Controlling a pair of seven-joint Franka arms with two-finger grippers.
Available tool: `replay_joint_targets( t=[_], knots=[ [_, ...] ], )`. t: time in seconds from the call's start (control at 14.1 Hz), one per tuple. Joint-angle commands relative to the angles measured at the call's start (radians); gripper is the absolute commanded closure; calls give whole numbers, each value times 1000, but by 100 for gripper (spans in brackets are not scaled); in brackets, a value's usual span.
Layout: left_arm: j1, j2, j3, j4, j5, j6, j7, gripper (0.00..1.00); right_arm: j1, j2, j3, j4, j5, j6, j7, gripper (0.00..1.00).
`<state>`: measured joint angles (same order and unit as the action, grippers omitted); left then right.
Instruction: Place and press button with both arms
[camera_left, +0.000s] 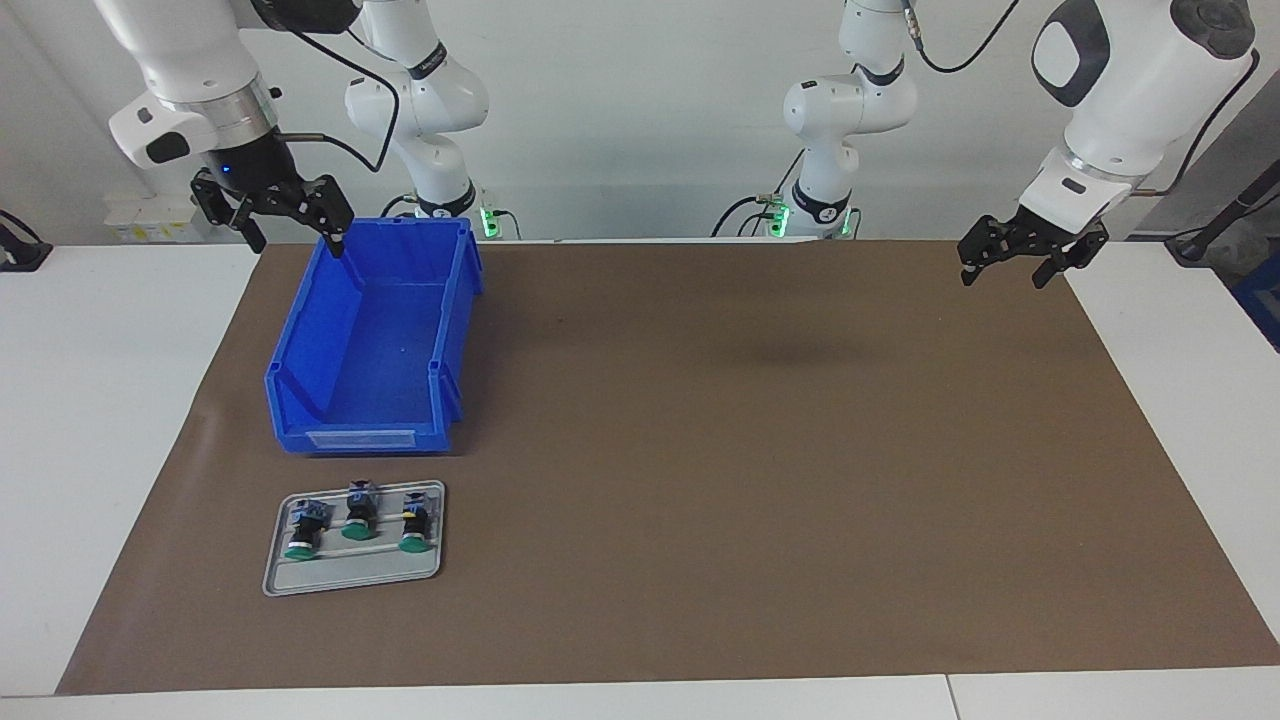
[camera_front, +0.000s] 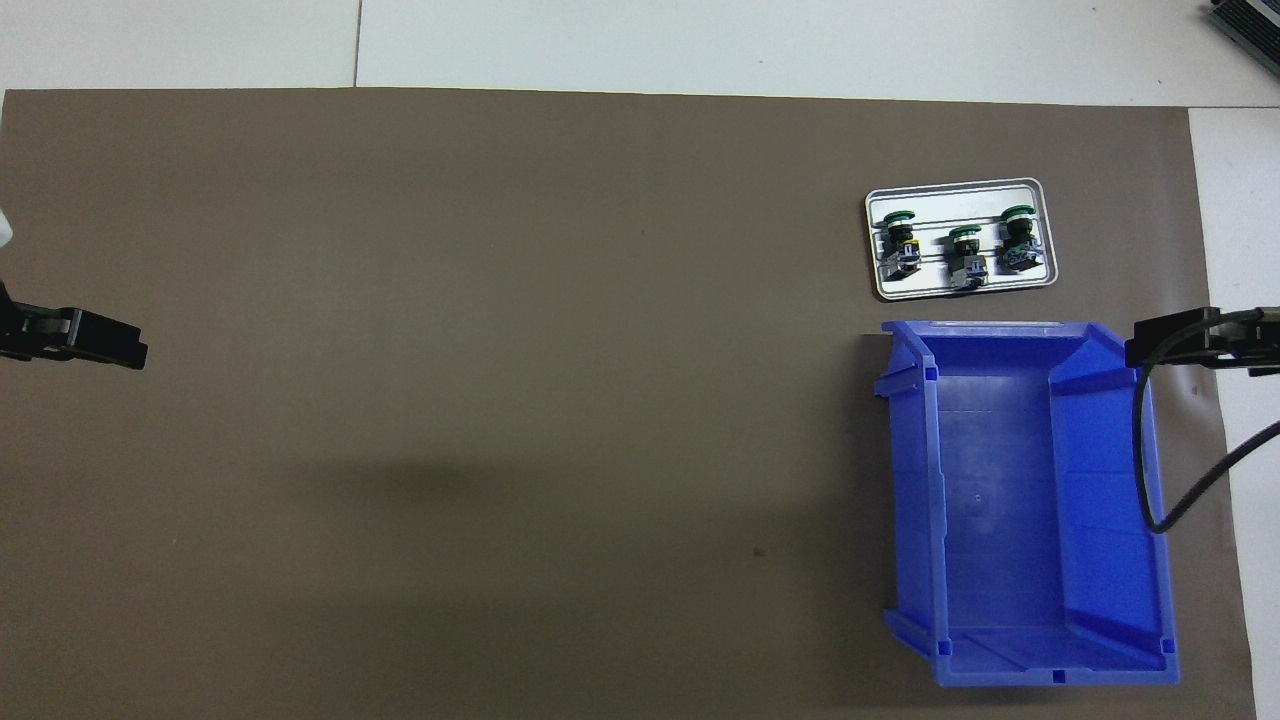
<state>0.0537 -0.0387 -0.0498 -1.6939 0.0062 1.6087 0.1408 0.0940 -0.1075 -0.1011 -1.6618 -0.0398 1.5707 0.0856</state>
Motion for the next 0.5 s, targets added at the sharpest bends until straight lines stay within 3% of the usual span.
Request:
replay_joint_targets(
  t=[0.0, 0.43],
  knots=[
    [8, -18, -4, -15, 11, -1, 14, 0, -10, -11, 6, -12, -17, 17, -7, 0],
    [8, -18, -4, -15, 11, -1, 14, 0, -13, -14, 6, -47, -9, 72, -13, 0]
  ],
)
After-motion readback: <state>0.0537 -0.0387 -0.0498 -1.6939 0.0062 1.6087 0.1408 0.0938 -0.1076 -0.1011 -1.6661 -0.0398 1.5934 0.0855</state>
